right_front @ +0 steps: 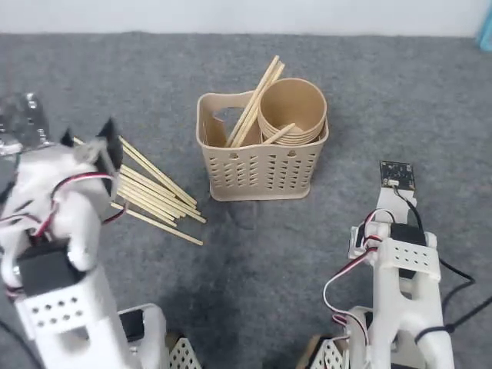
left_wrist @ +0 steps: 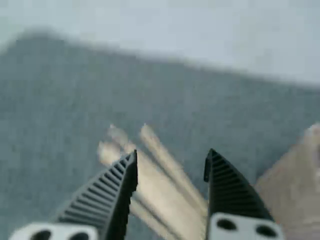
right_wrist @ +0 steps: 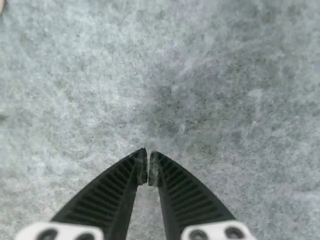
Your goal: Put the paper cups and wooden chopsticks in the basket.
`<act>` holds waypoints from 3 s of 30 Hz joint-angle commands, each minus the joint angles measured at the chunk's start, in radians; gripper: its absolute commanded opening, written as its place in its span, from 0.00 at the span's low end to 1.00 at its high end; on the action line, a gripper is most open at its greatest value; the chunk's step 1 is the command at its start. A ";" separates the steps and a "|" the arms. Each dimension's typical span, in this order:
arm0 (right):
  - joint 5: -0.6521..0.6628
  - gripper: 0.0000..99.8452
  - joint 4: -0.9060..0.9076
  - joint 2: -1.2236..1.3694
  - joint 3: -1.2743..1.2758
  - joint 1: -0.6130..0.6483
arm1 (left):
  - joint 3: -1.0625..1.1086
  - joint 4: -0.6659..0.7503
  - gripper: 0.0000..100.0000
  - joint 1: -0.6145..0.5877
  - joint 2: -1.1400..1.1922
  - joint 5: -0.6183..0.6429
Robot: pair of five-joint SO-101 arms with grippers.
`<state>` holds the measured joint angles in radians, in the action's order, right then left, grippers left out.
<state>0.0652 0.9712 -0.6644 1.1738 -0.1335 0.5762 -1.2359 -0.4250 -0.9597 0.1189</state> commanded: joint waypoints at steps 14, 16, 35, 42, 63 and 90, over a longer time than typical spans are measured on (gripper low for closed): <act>0.000 0.03 -0.010 -0.035 0.018 -0.004 | 0.616 0.371 0.21 -0.226 -0.012 0.221; 0.000 0.03 -0.010 -0.035 0.020 -0.004 | 0.613 0.371 0.21 -0.224 -0.012 0.221; -0.002 0.03 -0.012 -0.035 0.021 -0.004 | 0.070 0.233 0.21 -0.226 0.821 0.250; -0.002 0.03 -0.012 -0.035 0.021 -0.004 | -0.150 0.229 0.21 -0.226 1.142 0.301; 0.002 0.03 -0.013 -0.035 0.018 -0.002 | -0.518 0.017 0.21 -0.222 1.481 0.385; 0.002 0.03 -0.010 -0.035 0.018 -0.002 | -0.513 -0.216 0.01 -0.227 0.964 0.379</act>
<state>0.0652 0.9712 -0.6644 1.1983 -0.1350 0.0499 -1.4246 -0.6490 0.1619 0.4902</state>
